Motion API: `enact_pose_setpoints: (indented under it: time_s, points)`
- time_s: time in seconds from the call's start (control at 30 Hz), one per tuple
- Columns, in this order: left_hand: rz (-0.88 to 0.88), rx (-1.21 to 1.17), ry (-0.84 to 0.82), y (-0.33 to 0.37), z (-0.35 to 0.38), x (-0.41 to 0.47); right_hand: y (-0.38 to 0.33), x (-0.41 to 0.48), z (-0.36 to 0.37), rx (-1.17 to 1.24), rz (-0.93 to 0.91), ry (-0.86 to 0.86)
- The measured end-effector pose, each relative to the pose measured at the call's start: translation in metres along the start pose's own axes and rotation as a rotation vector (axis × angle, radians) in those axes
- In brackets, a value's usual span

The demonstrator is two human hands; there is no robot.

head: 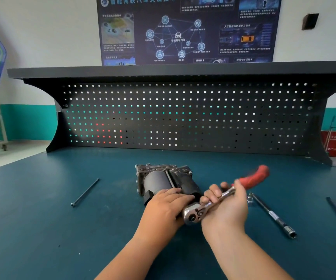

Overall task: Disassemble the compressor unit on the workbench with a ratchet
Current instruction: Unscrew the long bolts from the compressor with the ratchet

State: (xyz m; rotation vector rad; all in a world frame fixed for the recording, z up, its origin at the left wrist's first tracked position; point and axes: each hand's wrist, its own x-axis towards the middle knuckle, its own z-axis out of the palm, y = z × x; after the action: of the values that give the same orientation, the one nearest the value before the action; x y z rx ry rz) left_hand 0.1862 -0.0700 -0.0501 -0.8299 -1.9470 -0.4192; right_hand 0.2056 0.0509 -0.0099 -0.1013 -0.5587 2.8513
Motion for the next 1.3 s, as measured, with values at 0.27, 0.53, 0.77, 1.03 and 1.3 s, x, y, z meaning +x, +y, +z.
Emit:
enact_pose_setpoints:
  time_s: [0.27, 0.53, 0.77, 1.03, 1.3]
  points:
    - [0.008, 0.004, 0.019, -0.002, 0.001, -0.001, 0.008, -0.004, 0.006, -0.247, -0.136, -0.229]
    - [0.078, -0.084, -0.052, -0.008, -0.003, -0.003, 0.018, -0.006, 0.004, -0.998, -0.577, -0.754]
    - [0.121, -0.162, 0.015, -0.004, -0.014, 0.002, 0.023, -0.007, 0.005, -1.220, -0.742, -0.844]
    - [0.071, -0.105, -0.132, -0.011, -0.009, -0.004, 0.007, -0.004, 0.002, -0.383, -0.227, -0.203]
    - [0.013, -0.120, -0.127, -0.006, -0.009, -0.004, 0.003, 0.007, -0.003, -0.116, -0.065, -0.014]
